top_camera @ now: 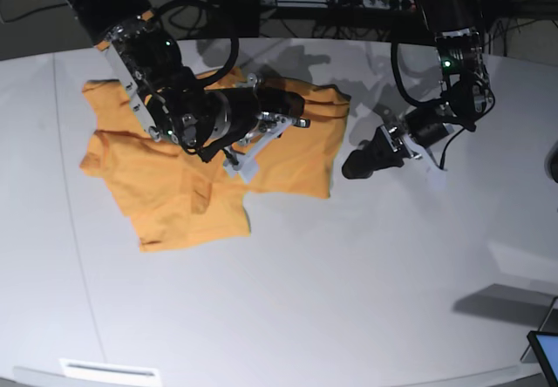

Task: Fold the T-shirt properly
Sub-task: 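Move the left gripper to the shirt edge beside the right gripper and grasp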

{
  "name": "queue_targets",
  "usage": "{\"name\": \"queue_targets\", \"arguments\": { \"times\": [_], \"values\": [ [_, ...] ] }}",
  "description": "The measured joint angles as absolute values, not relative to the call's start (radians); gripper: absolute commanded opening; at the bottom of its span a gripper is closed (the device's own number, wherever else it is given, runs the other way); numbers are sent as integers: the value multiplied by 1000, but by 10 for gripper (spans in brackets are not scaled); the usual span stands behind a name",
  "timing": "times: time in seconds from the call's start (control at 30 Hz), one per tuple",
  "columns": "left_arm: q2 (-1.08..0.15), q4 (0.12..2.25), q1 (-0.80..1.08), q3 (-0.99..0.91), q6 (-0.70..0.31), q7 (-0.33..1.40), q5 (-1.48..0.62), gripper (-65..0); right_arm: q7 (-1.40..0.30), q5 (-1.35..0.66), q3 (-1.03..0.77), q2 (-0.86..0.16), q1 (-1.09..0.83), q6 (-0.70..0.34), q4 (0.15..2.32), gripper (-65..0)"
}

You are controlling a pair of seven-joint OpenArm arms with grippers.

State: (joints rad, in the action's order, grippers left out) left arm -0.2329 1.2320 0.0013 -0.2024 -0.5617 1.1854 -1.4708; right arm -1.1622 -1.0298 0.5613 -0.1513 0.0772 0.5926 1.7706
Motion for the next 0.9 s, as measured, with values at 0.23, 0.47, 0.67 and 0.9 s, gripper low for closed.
{"name": "queue_targets", "arguments": {
  "times": [0.23,0.47,0.67,0.9],
  "values": [
    [-223,1232,-27,-151,-558,1182,-1456,-106,-1162,-1030,561,-151,80,593,1771,-576],
    [-204,1229,-50,-84,-554,1181,-1451,-106,-1162,-1029,561,-151,80,593,1771,-576],
    [-191,1229,-61,-84,-501,1181,-1445,-106,-1161,-1029,561,-152,81,593,1771,-576],
    [-173,1226,-95,12,-494,1180,-1434,-106,-1161,-1030,561,-150,81,593,1771,-576]
  ]
}}
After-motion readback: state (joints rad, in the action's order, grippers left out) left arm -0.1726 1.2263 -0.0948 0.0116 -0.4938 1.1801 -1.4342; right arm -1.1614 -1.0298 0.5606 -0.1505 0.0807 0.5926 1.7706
